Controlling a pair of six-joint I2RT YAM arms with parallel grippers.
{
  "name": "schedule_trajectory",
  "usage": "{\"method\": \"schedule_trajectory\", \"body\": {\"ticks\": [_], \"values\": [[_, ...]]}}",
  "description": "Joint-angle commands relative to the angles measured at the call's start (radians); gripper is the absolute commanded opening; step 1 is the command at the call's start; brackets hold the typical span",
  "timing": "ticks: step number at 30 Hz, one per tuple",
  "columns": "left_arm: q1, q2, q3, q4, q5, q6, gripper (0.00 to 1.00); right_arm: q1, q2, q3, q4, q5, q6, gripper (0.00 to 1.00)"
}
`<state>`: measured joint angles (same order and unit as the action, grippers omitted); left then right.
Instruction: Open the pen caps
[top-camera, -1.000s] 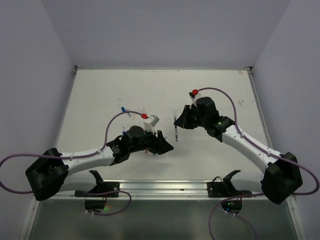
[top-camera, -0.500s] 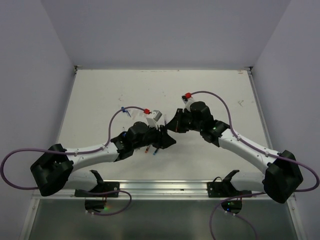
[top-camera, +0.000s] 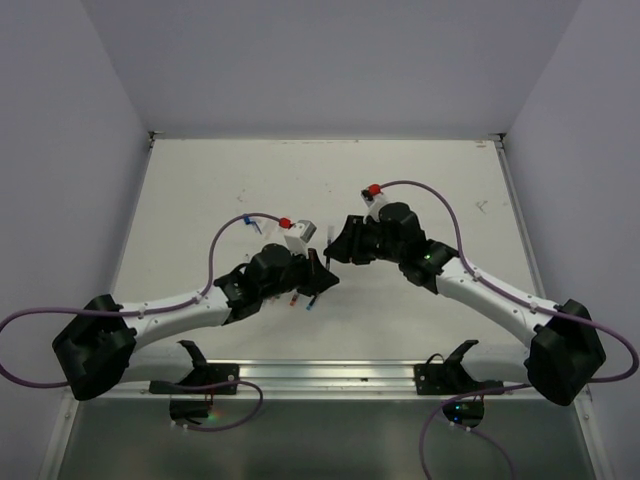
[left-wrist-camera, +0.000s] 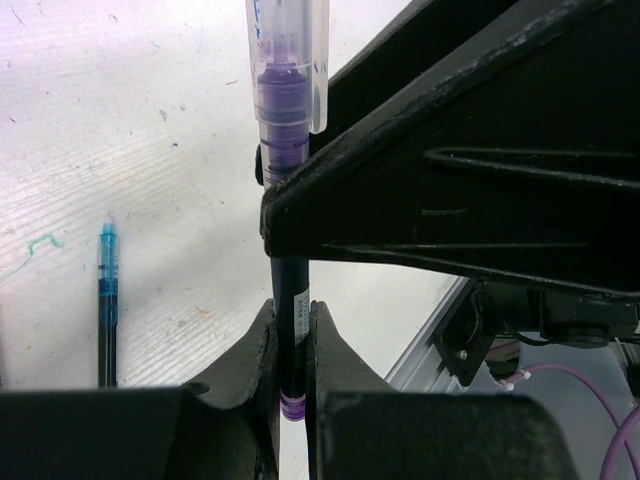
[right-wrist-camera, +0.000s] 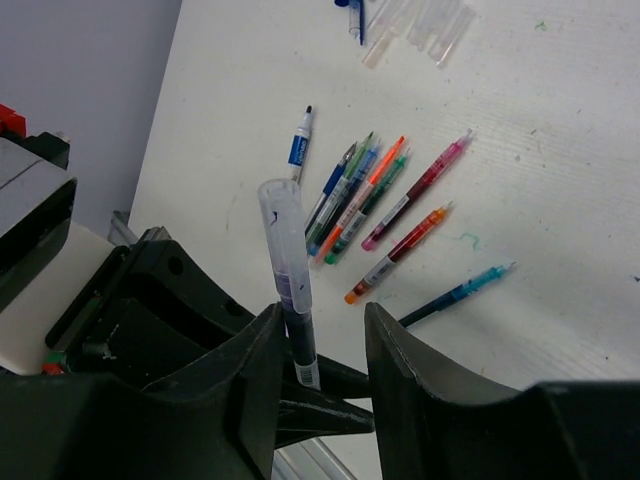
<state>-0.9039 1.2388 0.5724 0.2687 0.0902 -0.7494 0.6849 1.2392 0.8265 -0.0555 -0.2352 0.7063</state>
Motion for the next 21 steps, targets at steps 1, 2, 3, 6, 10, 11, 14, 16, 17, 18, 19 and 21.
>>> {"method": "schedule_trajectory", "body": {"ticks": [1, 2, 3, 6, 10, 11, 14, 16, 17, 18, 19, 21], "values": [[-0.006, -0.029, -0.003, 0.001, 0.0, 0.035, 0.0, -0.001, 0.023, 0.059, 0.002, 0.033, -0.045, 0.41], [-0.006, -0.027, -0.006, -0.002, 0.003, 0.035, 0.0, -0.001, 0.029, 0.072, 0.003, 0.03, -0.044, 0.42], [-0.006, -0.027, -0.008, -0.003, 0.005, 0.032, 0.0, -0.001, 0.043, 0.082, 0.0, 0.03, -0.045, 0.42], [-0.006, -0.027, -0.019, 0.001, 0.016, 0.027, 0.0, -0.001, 0.068, 0.117, -0.006, 0.02, -0.053, 0.41], [-0.006, -0.027, -0.026, 0.001, 0.028, 0.025, 0.0, -0.001, 0.086, 0.128, 0.022, -0.003, -0.044, 0.39], [-0.006, -0.029, -0.029, 0.001, 0.031, 0.024, 0.0, -0.001, 0.089, 0.131, 0.023, -0.006, -0.041, 0.38], [-0.006, -0.029, -0.029, 0.006, 0.045, 0.021, 0.0, -0.001, 0.103, 0.135, 0.039, -0.022, -0.033, 0.33], [-0.006, -0.035, -0.029, 0.006, 0.045, 0.021, 0.0, -0.001, 0.109, 0.134, 0.051, -0.036, -0.022, 0.27], [-0.006, -0.038, -0.032, 0.006, 0.043, 0.019, 0.0, -0.001, 0.114, 0.128, 0.051, -0.039, -0.019, 0.22], [-0.006, -0.044, -0.034, 0.004, 0.042, 0.019, 0.0, -0.001, 0.114, 0.125, 0.051, -0.041, -0.015, 0.18], [-0.006, -0.044, -0.034, 0.003, 0.04, 0.019, 0.0, -0.001, 0.115, 0.123, 0.075, -0.041, -0.011, 0.11], [-0.006, -0.05, -0.029, -0.006, 0.039, 0.019, 0.0, -0.001, 0.124, 0.122, 0.071, -0.032, -0.011, 0.0]]}}
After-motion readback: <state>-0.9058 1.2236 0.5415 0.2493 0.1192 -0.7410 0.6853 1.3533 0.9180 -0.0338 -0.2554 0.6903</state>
